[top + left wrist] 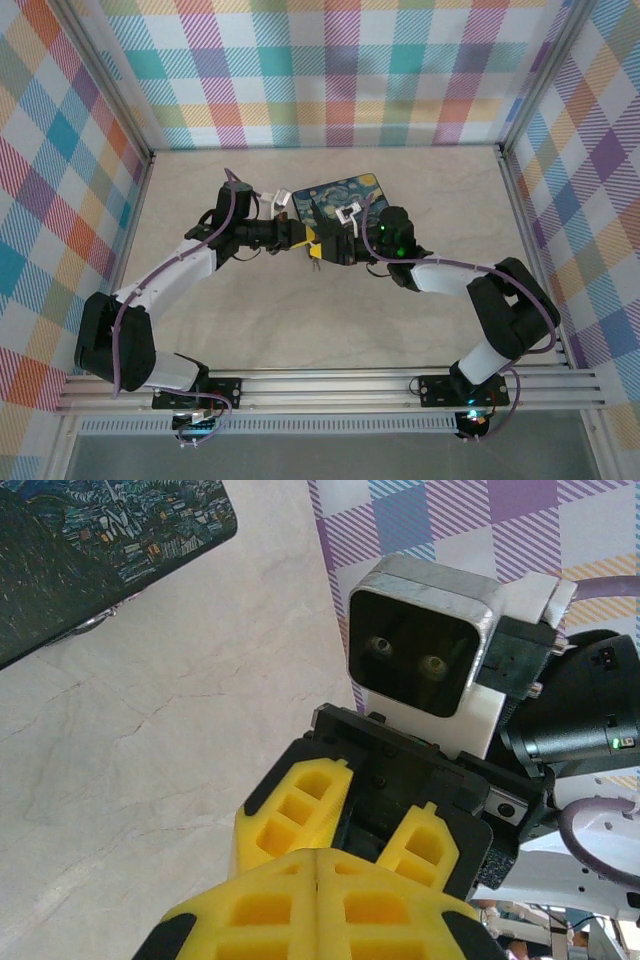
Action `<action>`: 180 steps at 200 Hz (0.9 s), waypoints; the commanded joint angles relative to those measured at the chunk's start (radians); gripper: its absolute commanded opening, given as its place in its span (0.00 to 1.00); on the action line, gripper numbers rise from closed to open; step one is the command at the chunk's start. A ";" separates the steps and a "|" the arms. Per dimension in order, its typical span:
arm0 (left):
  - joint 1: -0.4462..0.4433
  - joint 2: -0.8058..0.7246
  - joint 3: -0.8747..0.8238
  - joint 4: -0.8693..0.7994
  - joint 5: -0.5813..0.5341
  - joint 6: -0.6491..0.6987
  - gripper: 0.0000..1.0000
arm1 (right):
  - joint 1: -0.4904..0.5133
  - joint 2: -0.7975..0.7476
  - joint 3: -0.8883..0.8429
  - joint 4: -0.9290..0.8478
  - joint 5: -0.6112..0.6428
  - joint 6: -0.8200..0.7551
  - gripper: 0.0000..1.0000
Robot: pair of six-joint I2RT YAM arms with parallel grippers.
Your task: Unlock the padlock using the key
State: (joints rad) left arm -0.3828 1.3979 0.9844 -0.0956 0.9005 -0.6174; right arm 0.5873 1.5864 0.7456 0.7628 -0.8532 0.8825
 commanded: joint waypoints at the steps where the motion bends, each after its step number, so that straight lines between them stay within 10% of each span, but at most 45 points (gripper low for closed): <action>1: 0.012 -0.047 -0.006 0.043 0.033 -0.008 0.00 | -0.007 -0.029 -0.016 0.018 0.002 -0.007 0.30; 180: 0.015 -0.068 -0.010 0.039 0.040 -0.010 0.00 | -0.012 -0.098 -0.036 0.056 0.048 0.036 0.35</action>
State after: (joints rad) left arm -0.3763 1.3571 0.9844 -0.0750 0.9081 -0.6258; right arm 0.5819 1.5330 0.7197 0.7925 -0.8223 0.9096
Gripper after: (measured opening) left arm 0.049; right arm 0.350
